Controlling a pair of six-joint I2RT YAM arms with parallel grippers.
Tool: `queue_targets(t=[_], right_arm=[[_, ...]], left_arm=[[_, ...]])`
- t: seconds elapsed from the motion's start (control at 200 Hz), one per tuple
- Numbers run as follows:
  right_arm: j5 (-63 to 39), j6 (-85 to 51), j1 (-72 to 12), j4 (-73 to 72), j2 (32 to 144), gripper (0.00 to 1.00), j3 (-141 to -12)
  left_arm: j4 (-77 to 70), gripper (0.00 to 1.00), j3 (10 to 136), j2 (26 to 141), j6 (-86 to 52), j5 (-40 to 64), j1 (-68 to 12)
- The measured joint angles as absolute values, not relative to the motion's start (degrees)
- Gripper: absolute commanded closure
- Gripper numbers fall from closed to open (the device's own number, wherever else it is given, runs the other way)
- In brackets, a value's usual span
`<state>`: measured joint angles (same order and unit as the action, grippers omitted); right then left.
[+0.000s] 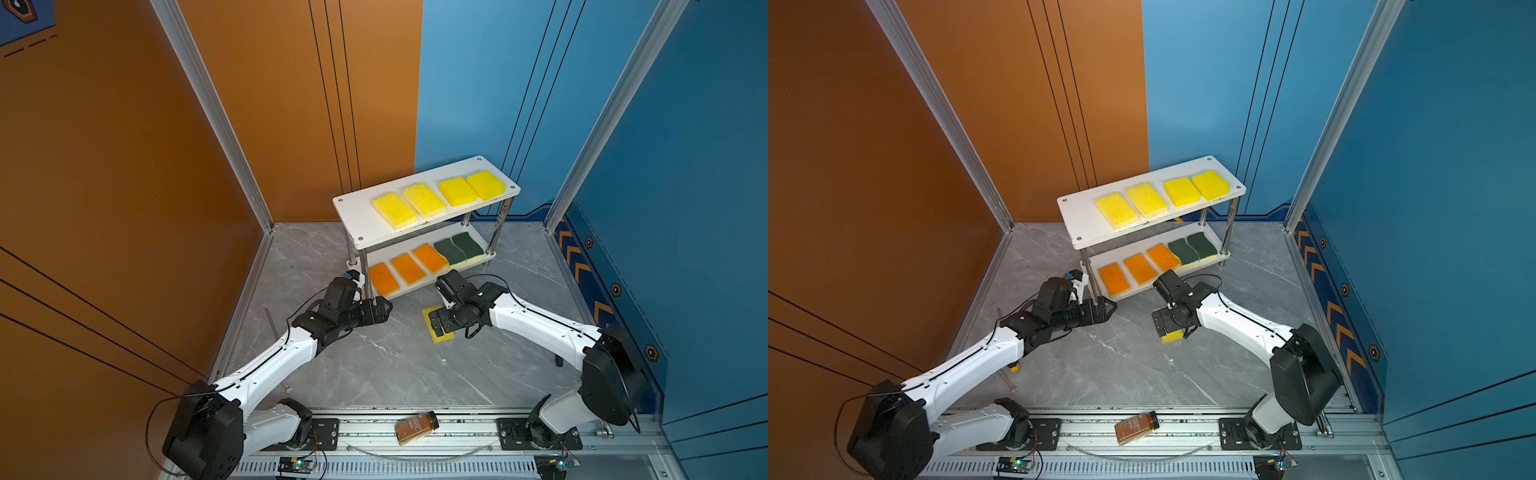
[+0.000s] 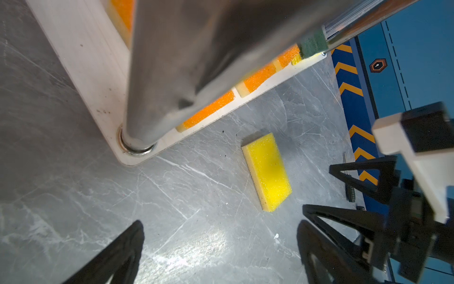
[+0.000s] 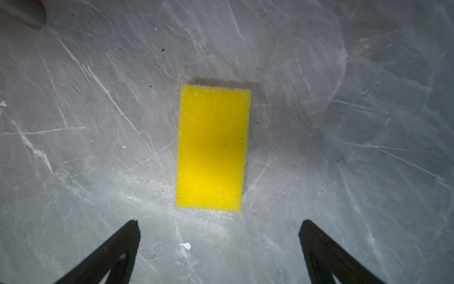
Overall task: Arrange cleaning sponges on a shelf
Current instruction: Pick up the cleaning sponge at the center of the table.
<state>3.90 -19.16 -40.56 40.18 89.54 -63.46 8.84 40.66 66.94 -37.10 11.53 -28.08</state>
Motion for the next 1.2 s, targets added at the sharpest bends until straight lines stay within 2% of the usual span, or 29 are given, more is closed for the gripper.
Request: queue_targets(t=[0.791, 1.197], right_arm=[[1.9, -19.2, -40.6, 29.3, 96.7, 0.0, -59.4], [4.8, -19.4, -42.4, 27.8, 100.2, 0.01, -59.1]], left_arm=[[11.8, 0.02, 40.6, 66.6, -37.3, 9.4, -28.3], [11.8, 0.02, 40.6, 66.6, -37.3, 9.4, -28.3]])
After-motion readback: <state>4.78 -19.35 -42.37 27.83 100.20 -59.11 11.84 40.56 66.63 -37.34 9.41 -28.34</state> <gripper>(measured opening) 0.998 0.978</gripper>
